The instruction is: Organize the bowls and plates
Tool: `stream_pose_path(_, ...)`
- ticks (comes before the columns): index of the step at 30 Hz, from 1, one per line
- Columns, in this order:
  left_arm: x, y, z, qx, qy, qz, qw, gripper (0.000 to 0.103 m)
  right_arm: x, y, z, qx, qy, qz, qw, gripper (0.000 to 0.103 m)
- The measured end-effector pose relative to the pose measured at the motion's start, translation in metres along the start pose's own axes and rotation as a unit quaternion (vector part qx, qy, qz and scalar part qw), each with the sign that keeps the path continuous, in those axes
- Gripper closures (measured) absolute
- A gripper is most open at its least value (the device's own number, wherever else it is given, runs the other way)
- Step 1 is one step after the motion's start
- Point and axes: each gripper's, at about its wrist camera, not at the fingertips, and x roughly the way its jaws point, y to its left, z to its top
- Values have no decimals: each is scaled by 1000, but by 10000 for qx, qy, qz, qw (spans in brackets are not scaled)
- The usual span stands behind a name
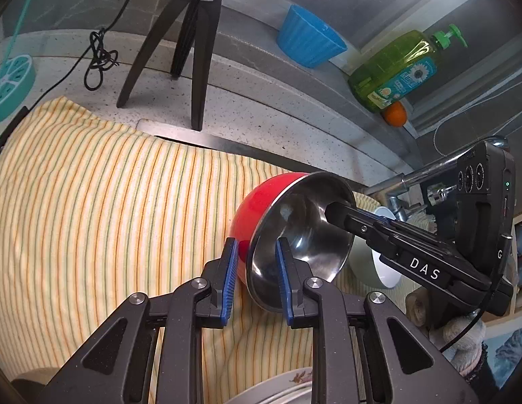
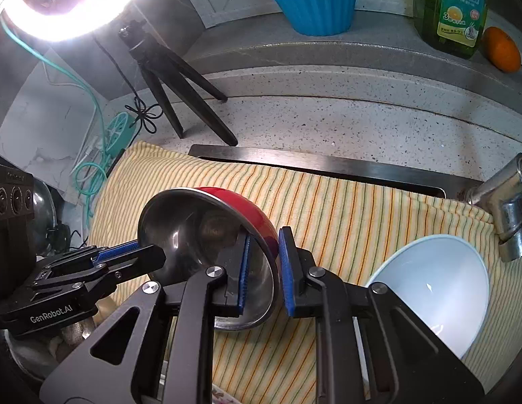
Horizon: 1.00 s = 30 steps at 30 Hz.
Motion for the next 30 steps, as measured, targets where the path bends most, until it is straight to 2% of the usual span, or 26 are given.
stream_pose_path(16,-55,6,-27,36,-360,-33,9993,82,-40,40,-22,-84,-187,273,9994,88)
stream_pose_path(30,-126,23,-75,1,-700,-13,9975,82,-71,107,-55,-496,-60,668,9965,88)
